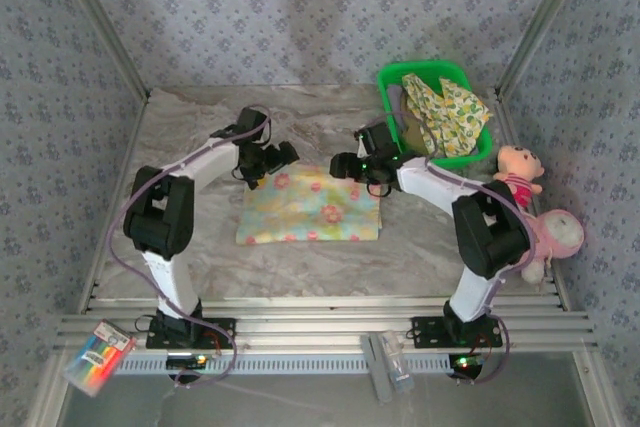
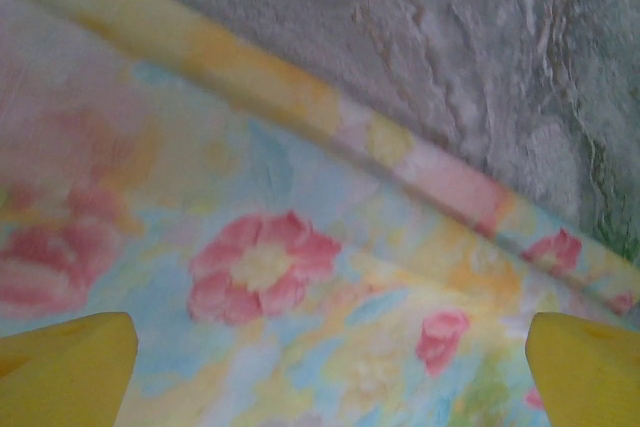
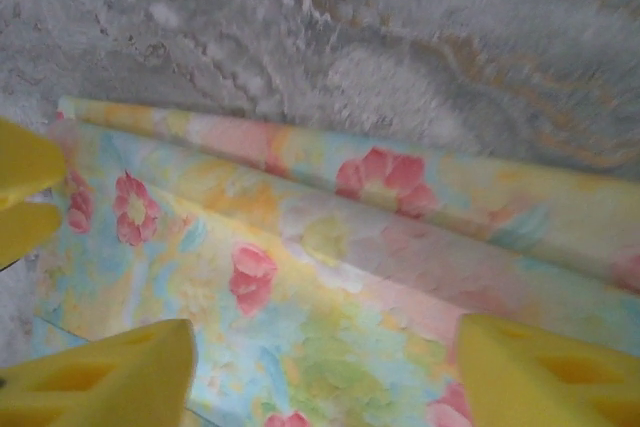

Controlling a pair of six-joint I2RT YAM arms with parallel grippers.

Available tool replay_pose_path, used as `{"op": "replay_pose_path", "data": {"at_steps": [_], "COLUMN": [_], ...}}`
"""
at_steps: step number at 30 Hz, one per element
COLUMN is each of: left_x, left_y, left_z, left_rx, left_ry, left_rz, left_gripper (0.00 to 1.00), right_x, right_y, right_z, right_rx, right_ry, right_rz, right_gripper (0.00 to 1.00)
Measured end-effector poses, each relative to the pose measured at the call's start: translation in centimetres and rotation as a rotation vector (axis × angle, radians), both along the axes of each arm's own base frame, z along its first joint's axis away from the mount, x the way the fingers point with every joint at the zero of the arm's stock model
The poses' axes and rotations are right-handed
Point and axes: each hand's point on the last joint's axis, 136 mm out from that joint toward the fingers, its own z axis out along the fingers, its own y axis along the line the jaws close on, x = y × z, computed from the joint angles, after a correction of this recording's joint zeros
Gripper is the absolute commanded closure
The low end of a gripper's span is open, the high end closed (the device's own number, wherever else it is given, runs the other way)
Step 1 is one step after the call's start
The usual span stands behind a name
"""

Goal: Fold and stack the skirts

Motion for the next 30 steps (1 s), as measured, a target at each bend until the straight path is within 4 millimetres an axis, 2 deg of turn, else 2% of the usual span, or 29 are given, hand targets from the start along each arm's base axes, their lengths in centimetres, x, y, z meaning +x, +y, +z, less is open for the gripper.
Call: {"op": "replay_pose_path", "data": {"at_steps": [2,5,8,10,11,15,17,20,24,26,27,30], "left_x": [1.3,2.8,3.2,3.3,3.4,3.6,3.6,3.6,3.6,3.6,3.6,3.6], "left_y": [0.2,0.8,1.7,1.8,1.9,2.1,2.2,2.2,2.4,2.5,2.5,2.4], "left_z": [-0.7,-1.7,-3.0,-3.0,-3.0,-3.1,-3.1,-3.1,-3.0,-3.1,-3.1,-3.1], "left_rx": [-0.003,0.0,0.023,0.029,0.034,0.047,0.052,0.059,0.079,0.086,0.09,0.093], "left_ry": [0.001,0.0,0.015,0.009,0.004,-0.001,-0.003,-0.009,-0.01,-0.006,-0.004,-0.001], "left_rz": [0.018,0.042,0.064,0.068,0.071,0.078,0.075,0.061,0.044,0.038,0.036,0.029], "left_gripper": [0.0,0.0,0.0,0.0,0.0,0.0,0.0,0.0,0.0,0.0,0.0,0.0], "right_x": [0.0,0.3,0.8,1.0,1.1,2.3,2.3,2.0,2.1,2.2,2.1,1.8], "right_y": [0.4,0.4,-0.6,-1.6,-1.9,-1.9,-2.0,-2.6,-5.1,-6.2,-6.8,-7.3], "right_z": [-1.1,-3.0,-5.2,-6.7,-7.3,-6.1,-5.4,-3.9,-2.8,-3.2,-3.7,-4.8], "right_rx": [0.01,0.007,-0.02,-0.041,-0.051,-0.046,-0.045,-0.039,-0.069,-0.096,-0.112,-0.145], "right_ry": [0.022,0.057,0.089,0.117,0.13,0.094,0.081,0.05,0.032,0.044,0.061,0.104], "right_rz": [0.016,0.013,-0.006,-0.021,-0.025,-0.016,-0.01,-0.009,-0.052,-0.078,-0.091,-0.09], "right_gripper": [0.68,0.89,1.0,1.0,0.99,0.68,0.57,0.49,0.45,0.43,0.37,0.31]}}
